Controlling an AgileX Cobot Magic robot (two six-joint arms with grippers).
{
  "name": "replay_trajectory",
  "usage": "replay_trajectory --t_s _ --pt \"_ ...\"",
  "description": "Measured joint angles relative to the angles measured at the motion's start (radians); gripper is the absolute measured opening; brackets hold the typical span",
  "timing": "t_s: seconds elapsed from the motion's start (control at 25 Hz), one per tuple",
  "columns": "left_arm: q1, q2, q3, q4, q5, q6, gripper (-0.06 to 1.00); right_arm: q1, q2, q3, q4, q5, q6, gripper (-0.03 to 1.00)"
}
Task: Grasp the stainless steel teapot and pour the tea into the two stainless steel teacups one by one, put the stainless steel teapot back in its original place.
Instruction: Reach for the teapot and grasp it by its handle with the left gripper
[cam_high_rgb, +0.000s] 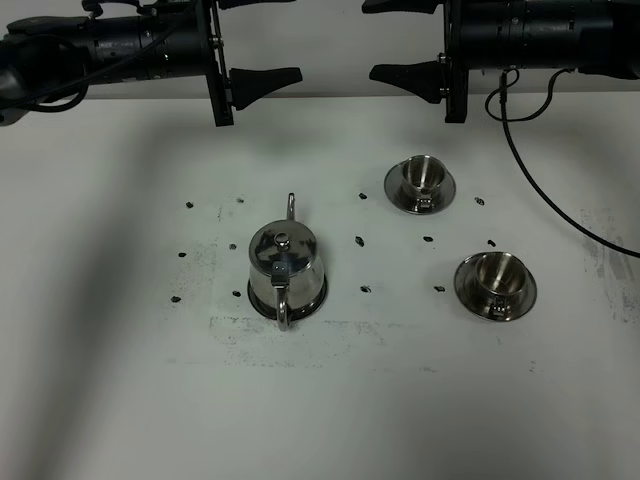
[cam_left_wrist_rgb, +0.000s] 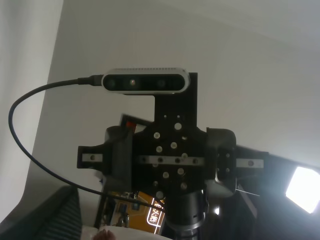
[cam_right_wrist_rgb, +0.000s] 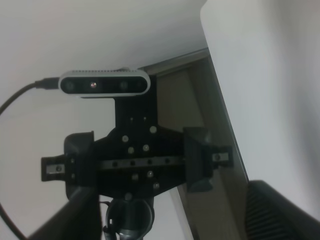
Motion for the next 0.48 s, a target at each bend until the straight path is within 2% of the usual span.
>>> replay_trajectory --t_s 0.48 --pt "0.0 0.0 0.0 0.0 0.0 0.029 0.68 0.0 0.031 0.0 0.0 -0.001 -0.05 0.58"
